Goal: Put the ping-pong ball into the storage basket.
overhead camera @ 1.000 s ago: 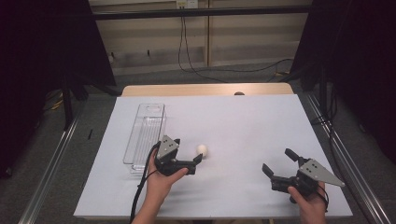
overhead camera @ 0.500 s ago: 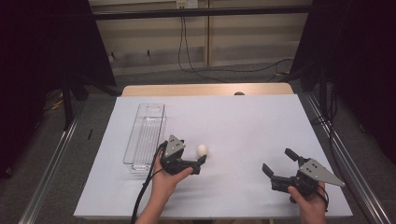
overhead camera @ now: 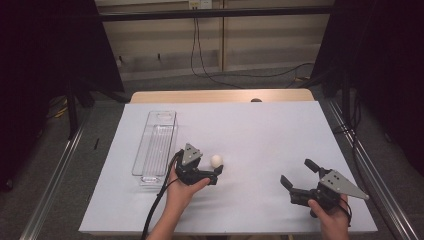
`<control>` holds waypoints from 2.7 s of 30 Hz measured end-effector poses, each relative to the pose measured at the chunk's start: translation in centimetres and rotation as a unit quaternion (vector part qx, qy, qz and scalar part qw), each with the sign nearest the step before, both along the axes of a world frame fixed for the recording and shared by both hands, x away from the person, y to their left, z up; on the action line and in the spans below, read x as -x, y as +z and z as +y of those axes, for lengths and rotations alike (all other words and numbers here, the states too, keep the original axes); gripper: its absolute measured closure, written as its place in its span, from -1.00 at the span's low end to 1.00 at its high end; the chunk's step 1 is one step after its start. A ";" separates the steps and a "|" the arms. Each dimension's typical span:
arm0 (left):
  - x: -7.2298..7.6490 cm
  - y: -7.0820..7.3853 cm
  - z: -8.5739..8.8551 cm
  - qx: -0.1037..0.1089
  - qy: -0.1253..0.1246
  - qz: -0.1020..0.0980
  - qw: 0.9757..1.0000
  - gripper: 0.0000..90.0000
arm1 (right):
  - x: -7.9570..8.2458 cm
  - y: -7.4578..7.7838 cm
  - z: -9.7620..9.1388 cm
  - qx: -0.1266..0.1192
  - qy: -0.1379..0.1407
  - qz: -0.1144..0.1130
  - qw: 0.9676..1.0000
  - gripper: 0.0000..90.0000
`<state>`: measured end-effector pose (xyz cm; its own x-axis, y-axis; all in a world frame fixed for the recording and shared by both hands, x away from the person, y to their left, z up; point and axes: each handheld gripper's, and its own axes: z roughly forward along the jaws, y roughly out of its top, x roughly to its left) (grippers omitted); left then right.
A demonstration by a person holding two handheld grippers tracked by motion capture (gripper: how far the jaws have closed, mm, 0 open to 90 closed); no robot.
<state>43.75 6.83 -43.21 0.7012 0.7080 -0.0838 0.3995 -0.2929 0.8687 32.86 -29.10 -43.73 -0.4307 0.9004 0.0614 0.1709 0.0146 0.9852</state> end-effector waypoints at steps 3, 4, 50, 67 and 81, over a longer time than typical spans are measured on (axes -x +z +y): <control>-0.2 -0.1 -0.1 0.000 0.001 0.004 1.000 -0.95 | 0.0 0.0 0.0 0.000 0.000 0.000 1.000 -0.97; -0.2 -0.2 -0.2 0.005 0.002 0.006 1.000 -0.95 | 0.0 0.0 0.0 0.000 0.001 0.000 1.000 -0.97; -2.3 -1.4 -1.5 -0.042 0.014 0.024 0.999 -0.75 | -0.1 0.0 0.0 -0.001 0.006 0.005 1.000 -0.97; -2.9 -2.1 -2.1 -0.066 -0.003 0.049 0.997 -0.34 | -0.1 0.0 -0.1 -0.003 0.008 0.004 1.000 -0.97; -3.2 -2.3 -2.3 -0.064 -0.011 0.062 0.996 -0.14 | -0.1 0.0 -0.1 -0.004 0.005 0.005 1.000 -0.97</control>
